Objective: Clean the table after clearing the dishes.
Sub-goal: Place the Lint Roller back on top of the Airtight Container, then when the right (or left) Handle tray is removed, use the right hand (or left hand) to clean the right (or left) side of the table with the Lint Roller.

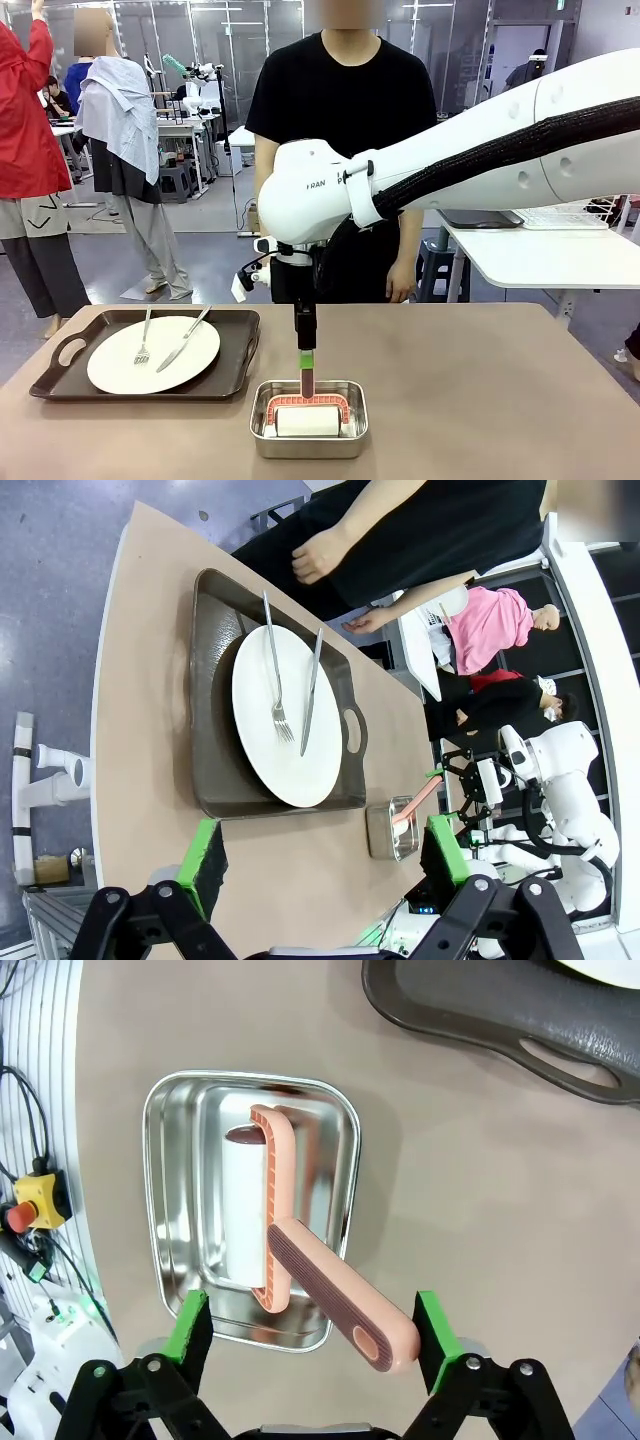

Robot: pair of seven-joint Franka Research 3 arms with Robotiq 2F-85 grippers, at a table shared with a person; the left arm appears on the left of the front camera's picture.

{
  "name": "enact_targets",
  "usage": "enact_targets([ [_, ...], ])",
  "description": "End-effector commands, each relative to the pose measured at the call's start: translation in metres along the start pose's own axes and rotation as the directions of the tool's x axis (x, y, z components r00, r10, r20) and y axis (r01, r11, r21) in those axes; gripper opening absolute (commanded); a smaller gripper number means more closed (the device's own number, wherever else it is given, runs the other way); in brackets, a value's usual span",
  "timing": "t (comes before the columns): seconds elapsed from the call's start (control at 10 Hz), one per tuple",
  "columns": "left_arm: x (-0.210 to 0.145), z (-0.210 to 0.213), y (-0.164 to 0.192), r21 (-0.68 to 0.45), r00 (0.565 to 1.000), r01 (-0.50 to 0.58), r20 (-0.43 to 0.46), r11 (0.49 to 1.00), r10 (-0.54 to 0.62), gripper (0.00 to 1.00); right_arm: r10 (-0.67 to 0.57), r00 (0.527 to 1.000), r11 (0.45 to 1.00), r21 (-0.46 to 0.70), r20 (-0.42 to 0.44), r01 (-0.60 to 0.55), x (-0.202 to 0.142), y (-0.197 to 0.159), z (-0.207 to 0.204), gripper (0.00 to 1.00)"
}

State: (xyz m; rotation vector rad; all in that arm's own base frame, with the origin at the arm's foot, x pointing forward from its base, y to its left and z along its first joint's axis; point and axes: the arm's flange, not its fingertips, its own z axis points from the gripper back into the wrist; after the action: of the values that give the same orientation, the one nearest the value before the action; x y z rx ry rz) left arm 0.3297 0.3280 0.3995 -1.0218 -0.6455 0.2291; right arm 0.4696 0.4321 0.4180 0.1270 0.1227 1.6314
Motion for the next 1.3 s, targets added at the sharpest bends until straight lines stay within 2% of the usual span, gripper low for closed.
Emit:
enact_targets([
  [0.0, -0.001, 0.003, -0.001, -0.007, 1.000, -0.001, 0.008, 1.000, 0.001, 1.00, 0.007, 1.000, 1.000, -0.022, 0.015, -0.006, -0.008, 0.009, -0.003, 1.00],
  [0.2, -0.001, 0.003, -0.001, -0.007, 1.000, -0.001, 0.008, 1.000, 0.001, 1.00, -0.001, 1.000, 1.000, -0.002, 0.002, 0.001, 0.000, -0.001, 0.000, 1.00],
  [1.2, -0.001, 0.003, -0.001, -0.007, 1.000, -0.001, 0.008, 1.000, 0.001, 1.00, -0.001, 1.000, 1.000, -0.002, 0.002, 0.001, 0.000, -0.001, 0.000, 1.00],
])
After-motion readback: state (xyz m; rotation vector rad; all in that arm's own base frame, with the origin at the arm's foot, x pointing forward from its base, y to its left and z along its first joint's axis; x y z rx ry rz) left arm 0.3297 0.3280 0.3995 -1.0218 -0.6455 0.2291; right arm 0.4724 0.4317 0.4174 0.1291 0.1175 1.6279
